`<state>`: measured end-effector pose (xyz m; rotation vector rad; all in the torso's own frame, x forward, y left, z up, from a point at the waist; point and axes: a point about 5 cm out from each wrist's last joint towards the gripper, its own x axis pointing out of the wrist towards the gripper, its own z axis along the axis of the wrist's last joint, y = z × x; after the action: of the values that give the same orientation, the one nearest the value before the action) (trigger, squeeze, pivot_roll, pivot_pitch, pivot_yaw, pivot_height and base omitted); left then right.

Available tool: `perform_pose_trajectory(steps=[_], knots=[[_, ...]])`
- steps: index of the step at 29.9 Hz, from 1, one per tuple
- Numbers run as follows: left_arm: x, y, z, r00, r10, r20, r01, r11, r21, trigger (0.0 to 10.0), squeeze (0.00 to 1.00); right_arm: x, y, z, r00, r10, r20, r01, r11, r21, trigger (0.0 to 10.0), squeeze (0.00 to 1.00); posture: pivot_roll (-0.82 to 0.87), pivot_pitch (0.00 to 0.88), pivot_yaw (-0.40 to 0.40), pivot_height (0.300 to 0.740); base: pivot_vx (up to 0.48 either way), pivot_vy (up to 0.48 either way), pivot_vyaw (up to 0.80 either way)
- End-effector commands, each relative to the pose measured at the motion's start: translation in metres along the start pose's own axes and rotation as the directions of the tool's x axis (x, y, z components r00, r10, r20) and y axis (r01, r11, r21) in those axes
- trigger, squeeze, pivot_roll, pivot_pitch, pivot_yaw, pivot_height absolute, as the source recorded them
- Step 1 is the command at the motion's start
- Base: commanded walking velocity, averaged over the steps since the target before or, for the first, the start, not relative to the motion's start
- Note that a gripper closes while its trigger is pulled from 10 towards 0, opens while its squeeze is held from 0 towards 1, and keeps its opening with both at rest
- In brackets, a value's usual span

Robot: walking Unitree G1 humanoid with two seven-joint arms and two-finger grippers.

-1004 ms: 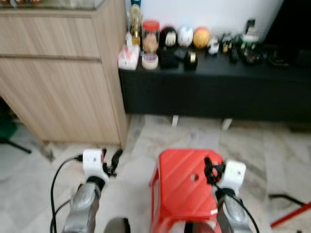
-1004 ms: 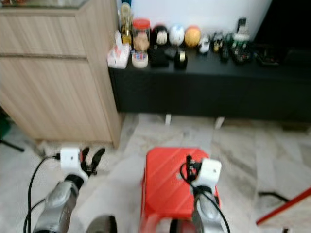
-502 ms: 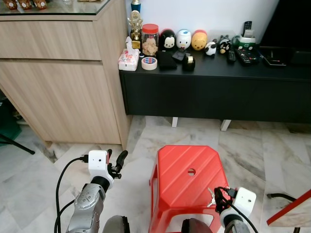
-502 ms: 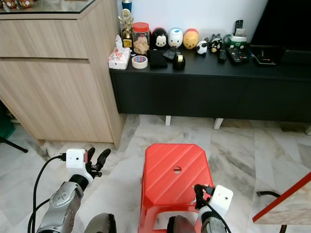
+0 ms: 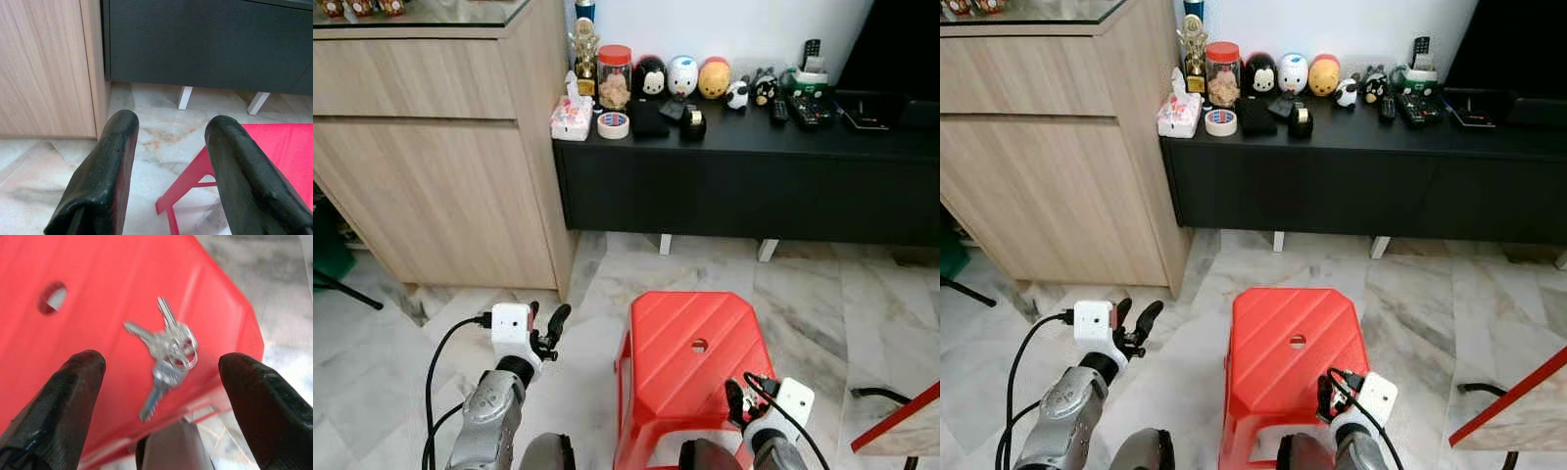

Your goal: Hang keys on a hook

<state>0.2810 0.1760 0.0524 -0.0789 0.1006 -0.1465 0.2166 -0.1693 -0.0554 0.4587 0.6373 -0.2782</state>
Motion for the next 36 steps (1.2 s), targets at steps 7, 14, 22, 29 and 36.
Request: perform_pose_trajectory(steps=[7,14,22,29,36], knots=[[-0.003,0.0,-0.004,1.0,0.001,-0.019,-0.001,1.0,0.01,10.0,0.0,0.008,0.01,0.008,1.0,0.028,0.002,-0.028,0.999,-0.015,10.0,0.0,0.02,0.067,-0.043,0.626,0.0,0.0,0.0],[-0.004,-0.002,-0.006,1.0,0.003,-0.025,-0.002,1.0,0.01,10.0,0.0,0.013,0.02,0.012,0.997,0.066,-0.026,-0.067,0.997,-0.037,10.0,0.0,0.02,0.07,-0.048,0.626,0.0,0.0,0.0],[-0.006,0.001,-0.008,0.999,0.016,-0.03,-0.015,1.0,0.011,10.0,0.0,0.012,0.018,0.014,0.999,0.054,0.009,-0.054,0.999,-0.003,10.0,0.0,0.02,0.075,-0.055,0.626,0.0,0.0,0.0],[-0.007,0.001,-0.011,0.999,0.021,-0.04,-0.02,1.0,0.013,10.0,0.0,0.01,0.013,0.016,0.995,0.049,0.089,-0.057,0.994,0.095,10.0,0.0,0.02,0.077,-0.054,0.626,0.0,0.0,0.0],[-0.007,0.0,-0.012,0.999,0.021,-0.041,-0.02,1.0,0.015,10.0,0.0,0.006,0.012,0.003,0.996,0.084,0.041,-0.088,0.989,0.116,10.0,0.0,0.02,0.076,-0.055,0.626,0.0,0.0,0.0]])
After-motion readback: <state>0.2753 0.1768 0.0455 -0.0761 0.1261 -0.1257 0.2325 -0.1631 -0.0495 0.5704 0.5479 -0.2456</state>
